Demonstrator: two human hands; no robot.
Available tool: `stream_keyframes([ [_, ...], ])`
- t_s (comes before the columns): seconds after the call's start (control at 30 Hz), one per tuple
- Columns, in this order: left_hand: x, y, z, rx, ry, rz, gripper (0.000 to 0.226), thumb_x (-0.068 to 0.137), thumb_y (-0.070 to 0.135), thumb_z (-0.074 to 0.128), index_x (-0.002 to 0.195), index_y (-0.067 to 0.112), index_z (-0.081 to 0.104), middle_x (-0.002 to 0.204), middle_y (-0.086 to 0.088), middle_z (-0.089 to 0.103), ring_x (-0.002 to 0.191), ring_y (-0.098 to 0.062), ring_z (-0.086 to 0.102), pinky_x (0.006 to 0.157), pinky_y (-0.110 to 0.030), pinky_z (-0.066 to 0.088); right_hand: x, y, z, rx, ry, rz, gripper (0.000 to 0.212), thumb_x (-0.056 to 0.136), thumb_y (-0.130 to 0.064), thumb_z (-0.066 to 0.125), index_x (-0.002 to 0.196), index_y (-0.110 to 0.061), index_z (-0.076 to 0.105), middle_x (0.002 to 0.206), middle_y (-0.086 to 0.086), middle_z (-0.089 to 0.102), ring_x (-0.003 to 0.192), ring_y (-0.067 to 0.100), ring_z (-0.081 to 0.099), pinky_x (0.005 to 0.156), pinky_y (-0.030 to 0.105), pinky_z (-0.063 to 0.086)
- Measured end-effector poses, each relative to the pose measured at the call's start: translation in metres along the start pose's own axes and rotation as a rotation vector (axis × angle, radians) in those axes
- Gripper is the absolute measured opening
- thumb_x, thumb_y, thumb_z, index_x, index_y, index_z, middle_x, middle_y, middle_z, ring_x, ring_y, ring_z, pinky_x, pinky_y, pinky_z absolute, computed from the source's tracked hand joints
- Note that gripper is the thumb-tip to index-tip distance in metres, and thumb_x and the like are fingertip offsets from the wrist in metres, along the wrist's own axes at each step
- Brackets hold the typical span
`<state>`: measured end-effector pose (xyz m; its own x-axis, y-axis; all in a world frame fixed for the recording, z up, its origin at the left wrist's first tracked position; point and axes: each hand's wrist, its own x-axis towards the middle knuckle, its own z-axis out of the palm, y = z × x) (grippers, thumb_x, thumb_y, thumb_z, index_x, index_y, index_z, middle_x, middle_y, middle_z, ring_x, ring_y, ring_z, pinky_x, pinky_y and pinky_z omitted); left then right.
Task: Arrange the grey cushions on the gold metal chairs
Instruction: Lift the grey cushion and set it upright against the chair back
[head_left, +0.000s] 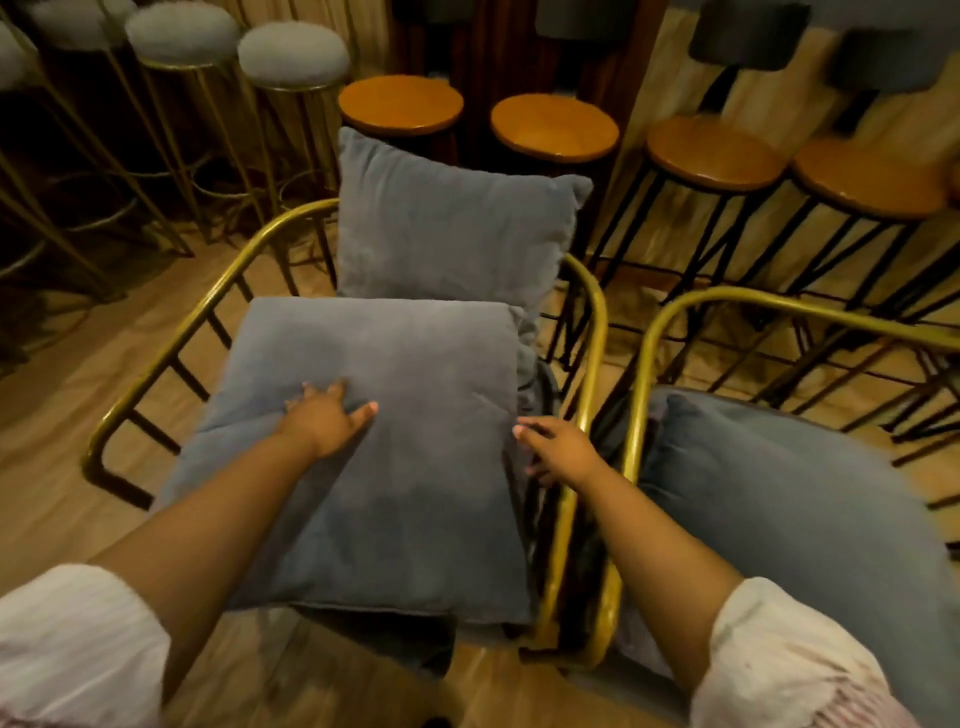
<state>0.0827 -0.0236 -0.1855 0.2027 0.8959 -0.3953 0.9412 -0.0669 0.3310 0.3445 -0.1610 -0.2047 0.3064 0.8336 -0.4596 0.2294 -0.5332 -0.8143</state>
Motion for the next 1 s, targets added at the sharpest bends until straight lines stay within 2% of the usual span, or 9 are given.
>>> stream_keyframes([
  [0.07, -0.018, 0.05, 0.015, -0.008, -0.02, 0.128, 0.07, 0.091, 0.049, 0.047, 0.146, 0.009, 0.029, 0.15, -0.026, 0.032, 0.14, -0.041, 0.03, 0.114, -0.05, 0.026, -0.019, 0.019, -0.032, 0.154, 0.109, -0.03, 0.035, 0.096, -0.019, 0.051, 0.127, -0.004, 0.056, 0.079, 0.001, 0.059, 0.041, -0.004, 0.056, 0.044, 0.015, 0.04],
  [0.27, -0.085, 0.201, 0.088, -0.158, -0.136, 0.396, 0.063, 0.092, 0.035, 0.054, 0.146, 0.011, 0.031, 0.147, -0.016, 0.044, 0.133, -0.031, 0.045, 0.107, -0.037, 0.037, -0.084, 0.117, -0.147, 0.228, 0.429, -0.09, 0.022, 0.097, -0.007, 0.045, 0.113, -0.005, 0.06, 0.079, -0.001, 0.061, 0.055, -0.012, 0.06, 0.05, 0.005, 0.043],
  [0.37, -0.117, 0.263, 0.134, -0.238, -0.217, 0.422, 0.063, 0.091, 0.032, 0.056, 0.145, 0.009, 0.033, 0.144, -0.015, 0.047, 0.132, -0.028, 0.047, 0.105, -0.031, 0.036, -0.114, 0.176, -0.203, 0.206, 0.553, -0.003, 0.02, 0.096, -0.004, 0.047, 0.11, -0.003, 0.06, 0.079, 0.002, 0.06, 0.06, -0.003, 0.061, 0.052, 0.004, 0.042],
  [0.43, -0.127, 0.296, 0.166, -0.296, -0.31, 0.415, 0.071, 0.088, 0.041, 0.059, 0.145, 0.007, 0.033, 0.144, -0.014, 0.047, 0.134, -0.027, 0.045, 0.106, -0.029, 0.034, -0.129, 0.215, -0.242, 0.184, 0.623, 0.083, 0.022, 0.095, -0.006, 0.049, 0.111, 0.0, 0.062, 0.081, 0.007, 0.06, 0.067, 0.012, 0.058, 0.056, 0.012, 0.043],
  [0.5, -0.13, 0.32, 0.194, -0.373, -0.359, 0.389, 0.092, 0.074, 0.065, 0.06, 0.143, 0.009, 0.037, 0.141, -0.012, 0.052, 0.132, -0.027, 0.048, 0.109, -0.034, 0.038, -0.14, 0.248, -0.276, 0.175, 0.693, 0.158, 0.022, 0.093, -0.007, 0.054, 0.111, 0.003, 0.062, 0.088, 0.011, 0.06, 0.081, 0.025, 0.057, 0.066, 0.023, 0.044],
  [0.53, -0.129, 0.331, 0.208, -0.401, -0.365, 0.357, 0.087, 0.075, 0.062, 0.061, 0.141, 0.009, 0.04, 0.139, -0.012, 0.053, 0.131, -0.027, 0.05, 0.107, -0.034, 0.039, -0.144, 0.263, -0.291, 0.163, 0.715, 0.215, 0.024, 0.092, -0.009, 0.056, 0.112, 0.002, 0.062, 0.094, 0.011, 0.059, 0.088, 0.028, 0.056, 0.072, 0.029, 0.044],
  [0.63, -0.119, 0.347, 0.246, -0.435, -0.35, 0.252, 0.056, 0.092, 0.027, 0.056, 0.142, 0.008, 0.038, 0.143, -0.014, 0.048, 0.132, -0.029, 0.046, 0.103, -0.031, 0.036, -0.146, 0.304, -0.322, 0.14, 0.682, 0.393, 0.04, 0.091, -0.023, 0.059, 0.126, -0.004, 0.053, 0.124, 0.018, 0.059, 0.11, 0.038, 0.057, 0.09, 0.038, 0.044],
  [0.8, -0.084, 0.331, 0.287, -0.433, -0.387, 0.048, 0.071, 0.089, 0.04, 0.058, 0.149, 0.02, 0.025, 0.151, -0.016, 0.038, 0.136, -0.037, 0.039, 0.112, -0.044, 0.034, -0.135, 0.352, -0.332, 0.167, 0.499, 0.558, 0.075, 0.087, -0.049, 0.057, 0.149, -0.019, 0.025, 0.158, 0.011, 0.025, 0.142, 0.034, 0.029, 0.112, 0.04, 0.027],
  [1.0, -0.068, 0.322, 0.323, -0.49, -0.456, -0.071, 0.082, 0.085, 0.043, 0.062, 0.151, 0.021, 0.019, 0.154, -0.011, 0.033, 0.136, -0.035, 0.038, 0.108, -0.042, 0.034, -0.133, 0.391, -0.321, 0.334, 0.552, 0.573, 0.104, 0.071, -0.06, 0.068, 0.151, -0.031, 0.01, 0.159, 0.008, 0.021, 0.141, 0.036, 0.03, 0.112, 0.047, 0.03],
])
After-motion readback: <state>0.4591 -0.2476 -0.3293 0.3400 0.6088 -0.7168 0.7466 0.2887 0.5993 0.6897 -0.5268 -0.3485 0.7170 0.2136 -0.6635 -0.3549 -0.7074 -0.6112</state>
